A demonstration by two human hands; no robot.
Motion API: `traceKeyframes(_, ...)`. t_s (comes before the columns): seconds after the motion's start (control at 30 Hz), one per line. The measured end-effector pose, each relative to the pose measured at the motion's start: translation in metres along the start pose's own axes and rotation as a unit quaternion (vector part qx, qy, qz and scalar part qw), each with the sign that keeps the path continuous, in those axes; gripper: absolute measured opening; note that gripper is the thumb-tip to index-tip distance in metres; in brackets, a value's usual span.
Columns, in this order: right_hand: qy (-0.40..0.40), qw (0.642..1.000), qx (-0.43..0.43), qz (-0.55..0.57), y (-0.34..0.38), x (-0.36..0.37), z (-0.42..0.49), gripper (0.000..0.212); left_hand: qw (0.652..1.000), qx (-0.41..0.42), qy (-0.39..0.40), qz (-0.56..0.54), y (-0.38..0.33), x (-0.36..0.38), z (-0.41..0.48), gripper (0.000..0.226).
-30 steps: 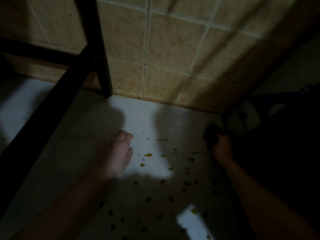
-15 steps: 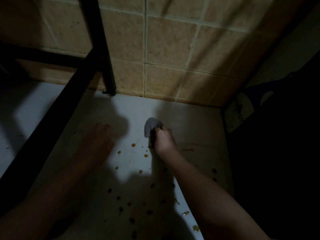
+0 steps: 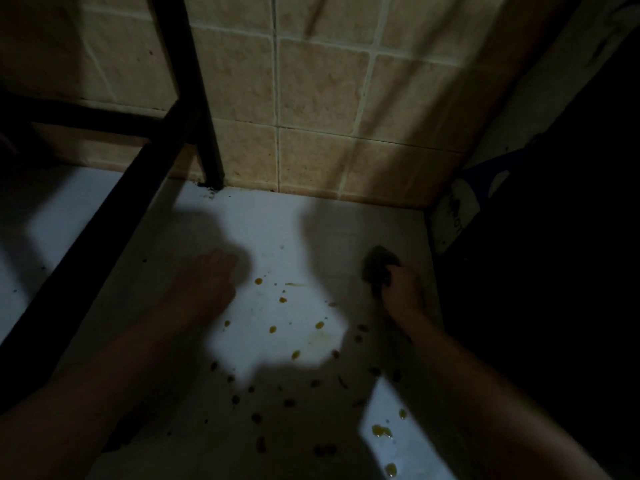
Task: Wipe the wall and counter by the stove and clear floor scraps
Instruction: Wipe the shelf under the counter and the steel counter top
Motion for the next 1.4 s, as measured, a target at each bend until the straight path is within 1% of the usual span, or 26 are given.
traceKeyframes(0.07,-0.016,0.999,0.035,0.015,-0.021,-0.01,0.004,0.03,1.0,0.007,-0.008,-0.024,0.002,0.003,0.003,0.044)
traceKeyframes(0.17,-0.028,0.997,0.065,0.012,-0.034,-0.012,0.003,0.032,0.998,0.001,-0.012,-0.053,0.001,-0.001,0.005,0.039)
traceKeyframes(0.2,-0.025,0.998,0.064,0.003,-0.032,-0.008,-0.001,0.034,0.998,0.005,-0.024,-0.059,0.0,-0.003,0.007,0.04)
traceKeyframes(0.3,-0.027,0.998,0.057,-0.008,-0.021,0.008,-0.02,0.04,0.999,0.01,-0.001,-0.042,0.001,-0.001,0.005,0.043)
traceKeyframes(0.37,-0.035,0.999,0.033,-0.003,-0.005,0.017,-0.033,0.038,0.999,0.013,0.008,-0.049,0.007,0.009,0.004,0.054)
traceKeyframes(0.43,-0.01,1.0,0.026,0.002,0.011,0.028,-0.041,0.033,0.999,0.021,0.017,-0.045,0.006,0.014,0.002,0.053)
traceKeyframes(0.5,0.029,0.999,0.021,-0.035,0.026,0.042,-0.048,0.032,0.999,0.027,0.011,-0.025,-0.005,0.011,-0.001,0.048)
traceKeyframes(0.57,0.048,0.997,-0.036,-0.056,0.041,0.055,-0.056,0.037,0.998,0.05,0.003,-0.025,-0.017,0.005,-0.003,0.044)
traceKeyframes(0.6,0.072,0.992,-0.079,-0.061,0.048,0.06,-0.06,0.035,0.998,0.062,0.0,-0.032,-0.021,0.003,-0.004,0.041)
traceKeyframes(0.63,0.112,0.987,-0.099,-0.057,0.054,0.063,-0.065,0.031,0.997,0.075,-0.003,-0.034,-0.025,0.001,-0.003,0.041)
traceKeyframes(0.67,0.125,0.98,-0.122,-0.096,0.057,0.065,-0.067,0.031,0.996,0.087,-0.008,-0.033,-0.028,0.0,-0.002,0.043)
traceKeyframes(0.73,0.147,0.975,-0.14,-0.092,0.058,0.064,-0.067,0.031,0.995,0.095,-0.016,-0.034,-0.032,0.001,-0.001,0.043)
traceKeyframes(0.77,0.146,0.973,-0.146,-0.101,0.052,0.063,-0.065,0.029,0.994,0.1,-0.016,-0.033,-0.035,0.003,-0.001,0.043)
traceKeyframes(0.83,0.088,0.979,-0.151,-0.105,0.035,0.057,-0.056,0.029,0.994,0.107,-0.015,-0.034,-0.042,0.004,0.001,0.043)
traceKeyframes(0.87,0.063,0.977,-0.152,-0.134,0.022,0.052,-0.049,0.031,0.994,0.106,-0.016,-0.035,-0.046,0.004,0.002,0.043)
traceKeyframes(0.9,0.054,0.978,-0.145,-0.137,0.009,0.043,-0.044,0.031,0.994,0.105,-0.012,-0.037,-0.052,0.003,0.002,0.044)
traceKeyframes(1.0,0.034,0.994,-0.065,-0.081,-0.023,0.013,-0.039,0.032,0.992,0.122,0.007,-0.021,-0.066,0.002,0.004,0.045)
traceKeyframes(1.13,-0.02,0.998,0.021,-0.055,-0.053,-0.008,-0.028,0.032,0.99,0.142,0.016,0.01,-0.073,-0.002,0.003,0.043)
traceKeyframes(1.23,-0.015,0.996,0.031,-0.077,-0.045,0.0,-0.033,0.035,0.991,0.135,0.016,0.016,-0.067,-0.006,-0.001,0.042)
traceKeyframes(1.33,-0.01,0.997,0.003,-0.071,-0.016,0.019,-0.04,0.034,0.994,0.111,0.001,0.0,-0.053,-0.009,-0.009,0.043)
traceKeyframes(1.4,0.015,0.998,-0.024,-0.059,0.017,0.032,-0.046,0.03,0.996,0.092,-0.005,-0.019,-0.042,-0.013,-0.016,0.042)
Point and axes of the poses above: each hand's wrist, its own z-axis towards the middle knuckle, its own x-axis out of the palm, y = z × x, the point moved 3 cm from there along z, towards the middle knuckle, and after that the axes turned 10 degrees about x, right-handed, at the moved point
